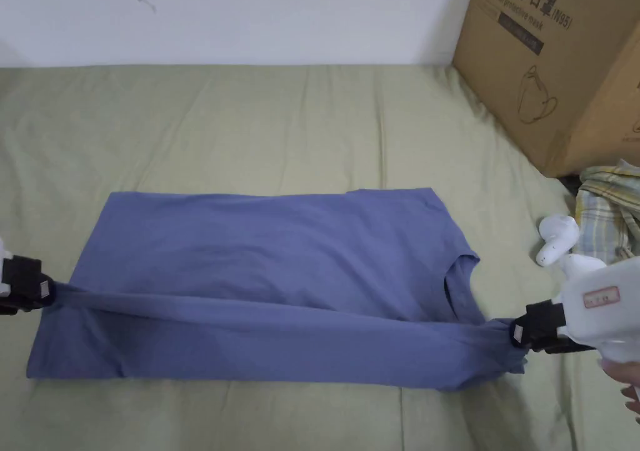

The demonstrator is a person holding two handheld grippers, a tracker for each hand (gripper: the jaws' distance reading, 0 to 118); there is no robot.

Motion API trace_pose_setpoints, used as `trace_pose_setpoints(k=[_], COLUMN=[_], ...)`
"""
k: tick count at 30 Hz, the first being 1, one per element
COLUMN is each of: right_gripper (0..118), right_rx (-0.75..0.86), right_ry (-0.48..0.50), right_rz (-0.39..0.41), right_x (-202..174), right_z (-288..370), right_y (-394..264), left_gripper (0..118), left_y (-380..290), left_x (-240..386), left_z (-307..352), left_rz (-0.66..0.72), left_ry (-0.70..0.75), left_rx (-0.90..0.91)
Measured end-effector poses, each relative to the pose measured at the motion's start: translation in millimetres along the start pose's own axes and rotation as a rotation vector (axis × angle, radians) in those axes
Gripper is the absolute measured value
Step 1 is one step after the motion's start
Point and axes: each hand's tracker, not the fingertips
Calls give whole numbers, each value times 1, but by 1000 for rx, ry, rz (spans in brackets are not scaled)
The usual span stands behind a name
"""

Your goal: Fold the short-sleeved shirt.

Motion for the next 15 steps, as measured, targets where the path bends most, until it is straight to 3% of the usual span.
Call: trace_pose_setpoints(k=[3, 8, 9, 10, 11, 12, 13, 14, 15], right_gripper=[8, 10, 20, 37, 73, 98, 106, 106, 106], right_rx=[2, 26, 47, 81, 107, 131, 134, 150, 189], right_ry=[-31, -76, -101, -124, -137, -154, -159, -158, -143], right_rz=[0, -72, -76, -71, -62, -62, -60, -57, -48], right_x=[2, 8, 9, 9, 11, 10, 9, 8, 9], right_z=[-28, -56, -58, -58, -56, -54, -51, -46, -39], right_y=[28, 55, 57, 57, 57, 55, 52, 48, 46], left_gripper=[6, 11, 21, 40, 70, 88, 100, 107, 107], left_y=[21, 31, 29, 28, 26, 24, 20, 17, 14], left_x=[-2, -7, -7, -8, -8, -10, -11, -9, -8], left_z=[-36, -71, -75, -78, -79, -79, -77, -73, -68], left_rz=[-17, 30, 37, 40, 41, 45, 47, 42, 23], left_ry=[24, 23, 29, 41, 51, 54, 57, 65, 83], left_rx=[-12, -17, -10, 5, 13, 15, 19, 35, 62])
